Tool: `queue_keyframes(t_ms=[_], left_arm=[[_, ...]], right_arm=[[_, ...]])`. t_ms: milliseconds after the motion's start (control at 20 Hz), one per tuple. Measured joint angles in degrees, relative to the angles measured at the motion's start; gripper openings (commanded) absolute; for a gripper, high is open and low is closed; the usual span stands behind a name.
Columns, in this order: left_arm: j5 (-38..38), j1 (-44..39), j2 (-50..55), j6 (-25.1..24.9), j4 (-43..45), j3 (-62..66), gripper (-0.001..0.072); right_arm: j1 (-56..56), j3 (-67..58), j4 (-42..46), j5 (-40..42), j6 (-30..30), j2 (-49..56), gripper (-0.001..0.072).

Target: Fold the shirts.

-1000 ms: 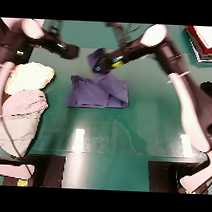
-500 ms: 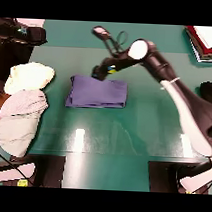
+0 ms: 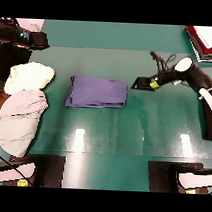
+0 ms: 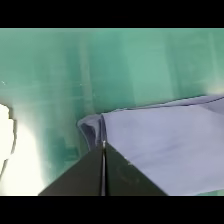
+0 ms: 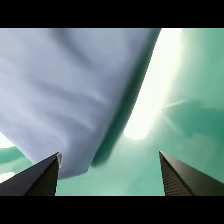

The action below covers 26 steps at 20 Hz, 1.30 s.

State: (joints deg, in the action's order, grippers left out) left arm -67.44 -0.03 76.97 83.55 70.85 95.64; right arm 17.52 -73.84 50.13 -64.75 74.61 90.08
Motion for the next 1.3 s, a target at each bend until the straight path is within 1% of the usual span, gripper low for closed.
queue_keyframes(t_ms=[150, 300, 350, 400, 450, 500, 550, 600, 750, 900, 1100, 1300], left_arm=[[0.26, 0.00, 0.00, -0.07, -0.79, -0.15, 0.0028], [0.42, 0.00, 0.00, -0.83, -1.60, -0.20, 0.0027], [0.46, 0.00, 0.00, -0.96, -1.81, -0.20, 0.0027], [0.52, 0.00, 0.00, -1.11, -1.95, -0.20, 0.0028], [0.50, 0.00, 0.00, -1.18, -2.10, -0.20, 0.0028], [0.50, 0.00, 0.00, -1.29, -2.14, -0.20, 0.0028], [0.50, 0.00, 0.00, -1.31, -2.32, -0.20, 0.0027], [0.44, 0.00, 0.00, -1.33, -2.56, -0.20, 0.0027], [0.37, -0.24, 0.00, -1.42, -4.33, -0.20, 0.0027], [0.37, -2.51, 0.00, -1.53, -5.60, -0.20, 0.0027], [1.16, -8.15, 0.00, -1.99, -6.34, -0.20, 0.0027], [3.80, -14.23, 0.00, -2.40, -6.47, -0.22, 0.0028]], right_arm=[[-0.39, 3.50, -8.31, 1.33, -2.51, 3.54, 0.0714], [2.10, 2.86, -15.13, 2.23, -4.33, 8.28, 0.0711], [3.17, 1.95, -16.83, 2.23, -4.68, 9.73, 0.0679], [4.37, 0.83, -18.40, 2.23, -4.92, 11.30, 0.0615], [5.55, -0.31, -19.08, 2.34, -5.18, 12.59, 0.0494], [6.82, -1.51, -19.56, 2.60, -5.57, 13.88, 0.0337], [7.93, -2.51, -19.45, 2.95, -6.25, 14.73, 0.0085], [8.90, -3.48, -19.67, 3.19, -7.15, 15.41, 0.0016], [9.92, -5.27, -20.31, 2.89, -9.86, 14.95, 0.0014], [6.97, -5.97, -17.44, 2.45, -10.16, 10.36, 0.0014], [-3.34, -6.27, -8.31, 0.00, -5.81, 0.59, 0.0014], [-18.67, -6.34, 0.92, -2.54, -2.69, -7.78, 0.0013]])
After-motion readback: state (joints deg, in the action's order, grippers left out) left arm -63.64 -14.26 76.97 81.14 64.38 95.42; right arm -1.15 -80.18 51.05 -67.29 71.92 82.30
